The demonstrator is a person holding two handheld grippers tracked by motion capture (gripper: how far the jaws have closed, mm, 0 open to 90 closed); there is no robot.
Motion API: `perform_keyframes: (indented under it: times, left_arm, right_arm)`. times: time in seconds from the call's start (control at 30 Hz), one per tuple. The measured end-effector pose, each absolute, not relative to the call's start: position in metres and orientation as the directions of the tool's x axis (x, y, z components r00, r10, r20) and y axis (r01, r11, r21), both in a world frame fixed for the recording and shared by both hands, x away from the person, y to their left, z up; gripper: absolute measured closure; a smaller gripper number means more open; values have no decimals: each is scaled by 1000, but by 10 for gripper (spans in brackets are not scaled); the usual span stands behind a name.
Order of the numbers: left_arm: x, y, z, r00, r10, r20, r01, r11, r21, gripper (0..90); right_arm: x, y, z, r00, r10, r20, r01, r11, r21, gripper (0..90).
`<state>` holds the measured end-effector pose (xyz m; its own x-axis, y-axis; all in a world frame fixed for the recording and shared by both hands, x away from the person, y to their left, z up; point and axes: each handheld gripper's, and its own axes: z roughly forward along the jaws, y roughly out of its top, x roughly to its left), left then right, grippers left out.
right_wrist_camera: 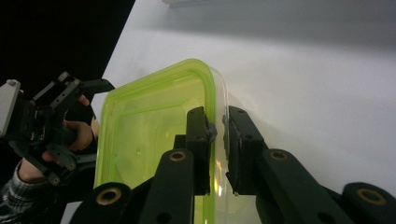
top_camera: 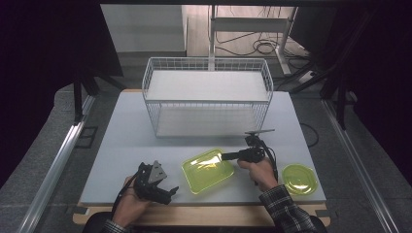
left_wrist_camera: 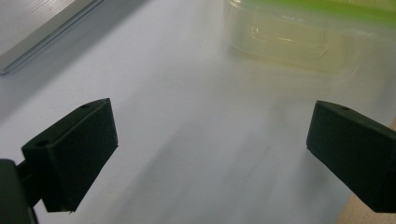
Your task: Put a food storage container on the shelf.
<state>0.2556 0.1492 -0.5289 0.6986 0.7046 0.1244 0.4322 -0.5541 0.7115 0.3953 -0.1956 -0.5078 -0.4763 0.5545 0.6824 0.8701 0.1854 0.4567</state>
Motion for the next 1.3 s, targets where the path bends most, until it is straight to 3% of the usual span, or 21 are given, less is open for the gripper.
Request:
perform_keyframes:
  times: [0.53, 0.73, 0.9, 1.3]
  left_arm:
    - [257, 161, -525, 664, 740, 107, 453, -512, 730, 22]
    - [262, 165, -525, 649, 755, 94, 464, -491, 737, 26]
    - [262, 170, -523, 641, 764, 81, 469, -473, 746, 30]
    - [261, 166, -525, 652, 753, 93, 466, -494, 734, 30]
  right_arm:
    - [394, -208, -479, -478, 517, 710, 848, 62, 526, 804]
    - [397, -208, -466, -452, 522, 723, 860, 39, 509, 806]
    - [405, -206, -439, -481, 533, 696, 837, 42, 546, 807]
    - [407, -200, -409, -510, 514, 689, 799, -12, 601, 806]
